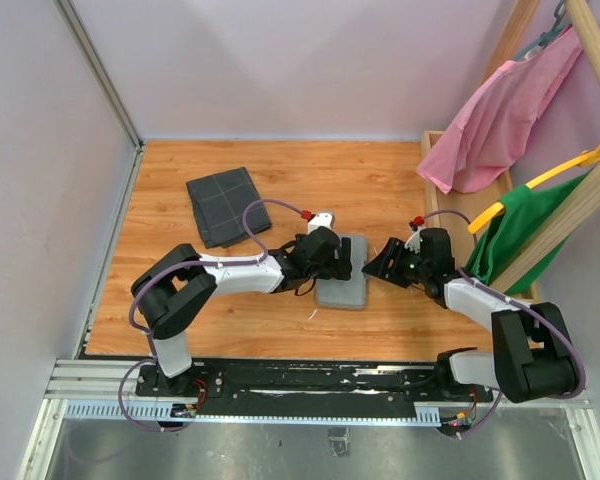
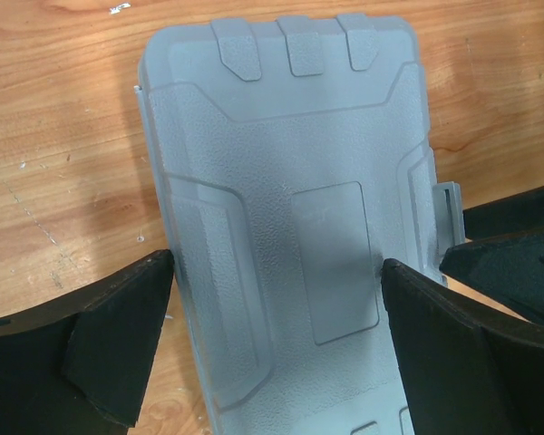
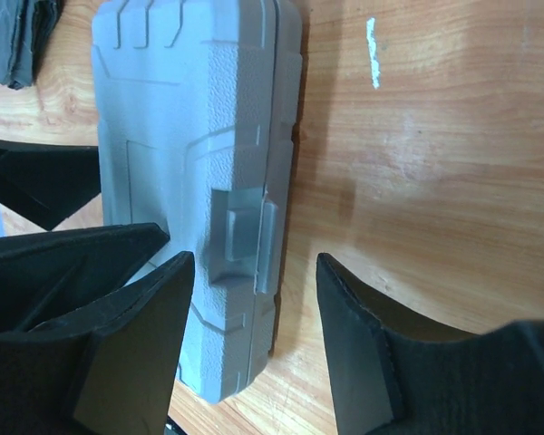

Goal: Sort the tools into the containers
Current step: Close the storage box at the center of the board.

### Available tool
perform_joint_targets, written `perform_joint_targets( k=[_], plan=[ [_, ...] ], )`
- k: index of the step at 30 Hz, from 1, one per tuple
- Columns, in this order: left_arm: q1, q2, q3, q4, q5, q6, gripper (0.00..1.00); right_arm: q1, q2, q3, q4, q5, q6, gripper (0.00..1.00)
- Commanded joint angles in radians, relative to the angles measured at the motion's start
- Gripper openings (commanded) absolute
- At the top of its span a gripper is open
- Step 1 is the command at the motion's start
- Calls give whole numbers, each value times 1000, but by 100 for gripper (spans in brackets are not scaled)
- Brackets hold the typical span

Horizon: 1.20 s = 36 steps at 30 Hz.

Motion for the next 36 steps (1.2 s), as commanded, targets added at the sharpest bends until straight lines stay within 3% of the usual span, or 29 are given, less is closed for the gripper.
perform_joint_targets(
  k=[1,6,18,36],
  plan=[
    [-11,102,-95,-295,-34,47,97,-7,34,-14,114,-56,44,58],
    [-11,102,-86,-296,-37,50,97,-8,68,-5,145,-68,64,57],
    [-11,98,-90,-287,-29,45,96,16,98,26,99,-54,57,42],
    [-12,93,-85,-271,-8,56,93,165,38,134,-162,209,-40,34]
  ],
)
